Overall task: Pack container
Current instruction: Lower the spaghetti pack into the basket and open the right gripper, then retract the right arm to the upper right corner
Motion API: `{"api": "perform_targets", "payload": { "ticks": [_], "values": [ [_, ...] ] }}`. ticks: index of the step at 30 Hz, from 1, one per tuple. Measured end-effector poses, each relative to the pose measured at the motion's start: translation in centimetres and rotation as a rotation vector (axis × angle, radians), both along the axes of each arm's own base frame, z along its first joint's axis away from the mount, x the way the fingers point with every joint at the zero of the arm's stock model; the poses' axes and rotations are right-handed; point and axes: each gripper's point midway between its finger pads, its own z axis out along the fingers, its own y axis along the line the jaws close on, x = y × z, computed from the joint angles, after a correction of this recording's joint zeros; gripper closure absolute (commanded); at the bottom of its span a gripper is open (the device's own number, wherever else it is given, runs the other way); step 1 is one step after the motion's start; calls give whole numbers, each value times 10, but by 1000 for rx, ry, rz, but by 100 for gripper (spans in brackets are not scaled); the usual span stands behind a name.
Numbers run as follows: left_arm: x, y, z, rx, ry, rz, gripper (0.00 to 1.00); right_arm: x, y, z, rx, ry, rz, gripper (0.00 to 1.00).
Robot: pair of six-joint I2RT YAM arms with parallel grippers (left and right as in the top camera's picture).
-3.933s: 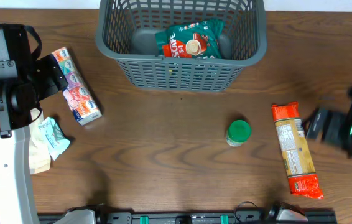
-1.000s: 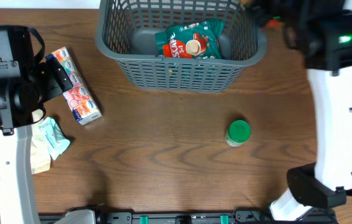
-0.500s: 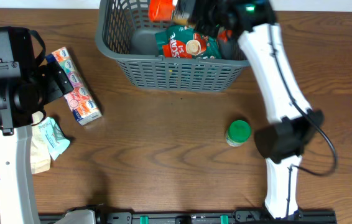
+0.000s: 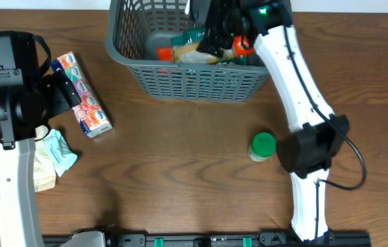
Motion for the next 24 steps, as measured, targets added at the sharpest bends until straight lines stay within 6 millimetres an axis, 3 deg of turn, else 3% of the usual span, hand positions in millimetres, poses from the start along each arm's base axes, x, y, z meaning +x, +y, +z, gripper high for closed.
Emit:
{"api": "perform_targets", "payload": {
  "ticks": [1, 3, 6, 8, 9, 11, 12, 14, 17, 21, 24],
  "values": [
    [0, 0, 0, 0, 0, 0, 1, -1, -1, 9, 12, -14, -6, 1],
    [0, 0, 0, 0, 0, 0, 1, -6, -6, 53, 80, -80, -47, 1],
    [0, 0, 0, 0, 0, 0, 1, -16, -35, 137, 222, -205, -161, 1],
    [0, 0, 0, 0, 0, 0, 1, -27, -74, 187, 313, -269, -281, 1],
    [0, 0, 0, -1, 0, 0, 1, -35, -103, 211, 360, -293, -369, 1],
    [2, 0, 1, -4, -13, 7, 1, -52, -160, 239, 427, -309, -546, 1],
    [4, 0, 2, -7, -26, 15, 1, -65, -199, 244, 460, -287, -678, 1],
    [10, 1, 5, -17, -60, 35, 1, -83, -250, 240, 497, -237, -863, 1],
    [25, 0, 6, -45, -104, 61, 1, -106, -307, 196, 512, -54, -1125, 1],
    [62, -1, -20, -130, -82, 93, 1, -111, -335, 131, 475, 181, -1295, 1],
    [96, 4, -67, -204, 8, 126, 1, -106, -346, 82, 428, 336, -1364, 1]
  ]
}}
